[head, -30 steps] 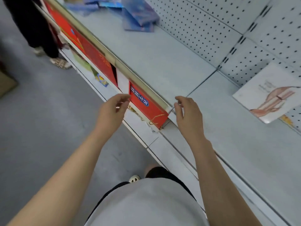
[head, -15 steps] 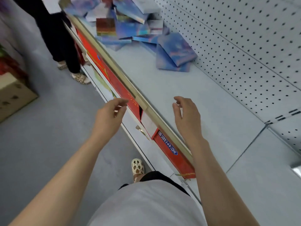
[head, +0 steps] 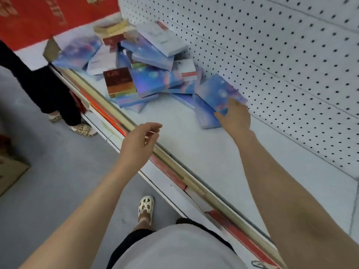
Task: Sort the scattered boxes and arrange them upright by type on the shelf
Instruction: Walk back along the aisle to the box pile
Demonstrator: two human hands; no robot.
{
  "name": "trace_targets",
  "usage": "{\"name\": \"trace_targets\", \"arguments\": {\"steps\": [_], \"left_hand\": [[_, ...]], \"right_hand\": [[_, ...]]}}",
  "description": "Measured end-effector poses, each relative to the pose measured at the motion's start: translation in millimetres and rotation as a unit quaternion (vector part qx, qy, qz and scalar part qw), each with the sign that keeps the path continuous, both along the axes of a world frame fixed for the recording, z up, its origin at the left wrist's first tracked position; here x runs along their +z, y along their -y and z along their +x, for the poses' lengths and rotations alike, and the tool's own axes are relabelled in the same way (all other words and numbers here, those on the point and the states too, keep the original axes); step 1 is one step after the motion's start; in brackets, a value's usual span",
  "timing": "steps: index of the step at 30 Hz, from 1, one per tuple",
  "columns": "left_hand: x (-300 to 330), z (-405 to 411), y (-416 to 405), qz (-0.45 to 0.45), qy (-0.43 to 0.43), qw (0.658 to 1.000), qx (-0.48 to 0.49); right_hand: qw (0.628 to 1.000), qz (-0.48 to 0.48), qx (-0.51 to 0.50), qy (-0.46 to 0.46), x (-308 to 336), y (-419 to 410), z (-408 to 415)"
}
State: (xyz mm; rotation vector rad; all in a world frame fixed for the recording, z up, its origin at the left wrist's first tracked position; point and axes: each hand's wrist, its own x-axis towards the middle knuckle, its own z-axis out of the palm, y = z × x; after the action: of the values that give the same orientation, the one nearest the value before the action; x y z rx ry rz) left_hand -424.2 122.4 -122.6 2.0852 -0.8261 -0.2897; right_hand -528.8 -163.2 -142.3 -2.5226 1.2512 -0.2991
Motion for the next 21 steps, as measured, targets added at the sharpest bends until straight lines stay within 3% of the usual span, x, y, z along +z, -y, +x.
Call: {"name": "trace_targets", "arguments": {"steps": [4, 10, 12, 15, 17, 21], "left_hand": [[4, 49, 14, 0.031, 0.018, 0.996, -0.081], [-2, 99, 56, 0.021, -0.001, 0.984, -0.176], [-7, 101, 77, 0.013, -0.007, 0.978, -0.206], [-13, 95, 109, -0.001, 0.004, 0.971, -0.241], [-19, 90, 127, -0.007, 0.047, 0.962, -0.270], [-33, 80, 167, 0.067, 0.145, 0.920, -0.359]], "right_hand": [[0.995, -0.044, -0.036, -0.083, -11, 4, 29], [0.970, -0.211, -0.037, -0.113, -30, -24, 14], [0.973, -0.214, -0.016, -0.083, -40, -39, -12], [0.977, -0.208, -0.016, -0.034, -52, -61, -59], [0.980, -0.180, -0.075, -0.028, -57, -74, -86], [0.971, 0.013, -0.232, -0.051, -50, -76, -110]]}}
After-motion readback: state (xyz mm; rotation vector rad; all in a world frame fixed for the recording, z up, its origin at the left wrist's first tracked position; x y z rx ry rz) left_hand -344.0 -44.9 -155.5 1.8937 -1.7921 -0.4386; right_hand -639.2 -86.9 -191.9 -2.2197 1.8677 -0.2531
